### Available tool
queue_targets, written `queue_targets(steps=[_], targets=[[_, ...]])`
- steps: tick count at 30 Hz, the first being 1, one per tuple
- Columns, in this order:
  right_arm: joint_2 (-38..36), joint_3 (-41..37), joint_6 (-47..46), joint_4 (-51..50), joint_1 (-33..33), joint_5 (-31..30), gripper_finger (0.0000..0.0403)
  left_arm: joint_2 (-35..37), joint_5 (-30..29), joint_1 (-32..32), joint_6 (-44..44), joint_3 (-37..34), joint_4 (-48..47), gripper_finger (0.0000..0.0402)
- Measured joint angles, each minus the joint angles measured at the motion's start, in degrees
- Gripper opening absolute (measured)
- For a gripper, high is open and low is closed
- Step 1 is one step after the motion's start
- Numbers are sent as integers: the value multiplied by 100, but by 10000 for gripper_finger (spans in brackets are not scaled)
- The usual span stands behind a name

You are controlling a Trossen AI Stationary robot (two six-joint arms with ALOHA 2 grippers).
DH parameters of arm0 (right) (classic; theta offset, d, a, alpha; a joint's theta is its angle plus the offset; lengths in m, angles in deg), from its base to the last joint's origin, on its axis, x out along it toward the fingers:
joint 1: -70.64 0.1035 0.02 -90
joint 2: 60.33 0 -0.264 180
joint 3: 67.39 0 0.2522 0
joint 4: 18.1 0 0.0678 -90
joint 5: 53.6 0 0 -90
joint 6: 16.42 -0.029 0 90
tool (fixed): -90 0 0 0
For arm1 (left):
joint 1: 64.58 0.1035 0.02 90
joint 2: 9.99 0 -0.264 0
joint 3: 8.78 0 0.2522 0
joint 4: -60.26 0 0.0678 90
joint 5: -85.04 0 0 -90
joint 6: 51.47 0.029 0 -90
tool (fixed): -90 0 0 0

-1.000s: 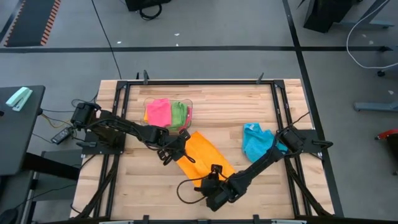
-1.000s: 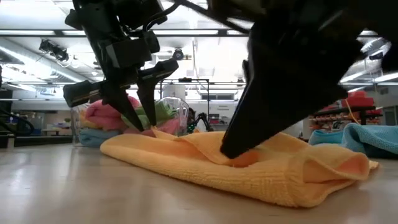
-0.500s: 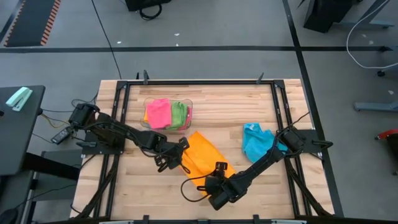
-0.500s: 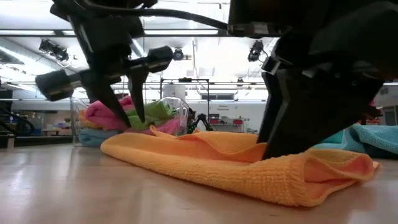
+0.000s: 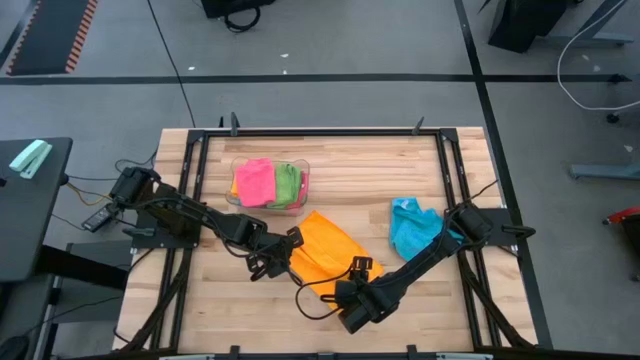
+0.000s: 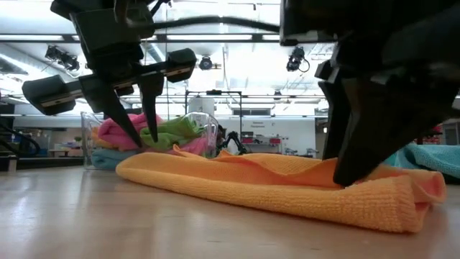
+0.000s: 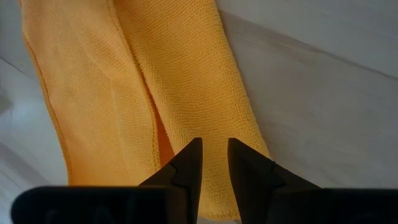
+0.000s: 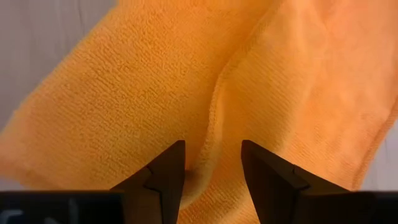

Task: Fold microfiber towels
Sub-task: Fold the orange microfiber towel

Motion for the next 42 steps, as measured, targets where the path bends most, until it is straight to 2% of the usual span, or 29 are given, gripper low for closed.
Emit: queue_targets(steps=[14, 28, 35, 42], targets=[[-109, 9, 36, -680, -155, 8, 166, 0, -1, 2, 5, -3, -55, 74], [-109, -156, 150, -2069, -297, -42, 166, 0, -2, 4, 20, -5, -104, 66], [-107, -532, 293, -2148, -552, -76, 166, 0, -2, 4, -125, -5, -159, 57], [-256, -317, 221, -2539, -543, -86, 166, 0, -2, 4, -195, -5, -338, 59]])
